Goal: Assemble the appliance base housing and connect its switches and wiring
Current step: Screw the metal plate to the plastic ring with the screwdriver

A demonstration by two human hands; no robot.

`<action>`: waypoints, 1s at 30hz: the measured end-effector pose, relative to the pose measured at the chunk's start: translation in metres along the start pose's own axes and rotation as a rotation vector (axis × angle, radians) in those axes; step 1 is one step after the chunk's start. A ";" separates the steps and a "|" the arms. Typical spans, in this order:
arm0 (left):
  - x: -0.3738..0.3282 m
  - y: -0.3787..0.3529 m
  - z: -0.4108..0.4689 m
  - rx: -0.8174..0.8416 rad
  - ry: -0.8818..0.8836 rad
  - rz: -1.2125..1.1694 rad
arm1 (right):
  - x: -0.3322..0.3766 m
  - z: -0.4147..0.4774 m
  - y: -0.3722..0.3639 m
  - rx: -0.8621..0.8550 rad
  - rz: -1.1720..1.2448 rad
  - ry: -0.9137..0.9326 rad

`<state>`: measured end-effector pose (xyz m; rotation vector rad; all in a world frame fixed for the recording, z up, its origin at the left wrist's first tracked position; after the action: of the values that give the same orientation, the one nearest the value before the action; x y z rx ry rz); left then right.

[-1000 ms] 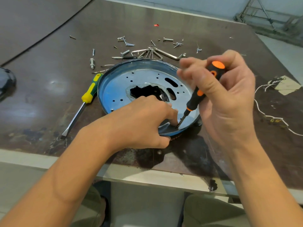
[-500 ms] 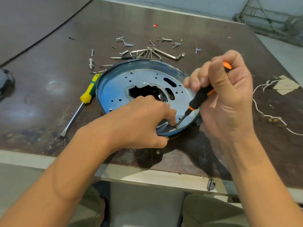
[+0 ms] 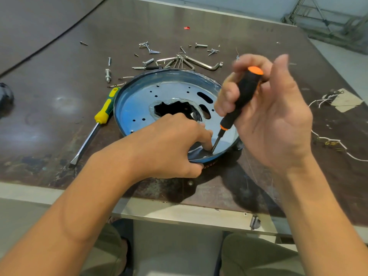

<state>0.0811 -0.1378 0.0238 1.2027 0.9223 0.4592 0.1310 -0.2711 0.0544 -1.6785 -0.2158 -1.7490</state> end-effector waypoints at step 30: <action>0.003 -0.002 0.000 -0.030 0.000 0.003 | -0.001 -0.003 -0.002 -0.126 -0.141 0.157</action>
<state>0.0824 -0.1361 0.0208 1.1774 0.9107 0.4737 0.1275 -0.2703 0.0536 -1.6378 -0.1583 -2.0273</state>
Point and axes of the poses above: each hand's wrist, its own z-axis towards the middle knuckle, its own y-axis out of the back of the hand, x = y × z, the point moved 4 cm from there along z, towards the middle knuckle, and after that the axes turned 12 degrees about -y, right-handed, at the moved point
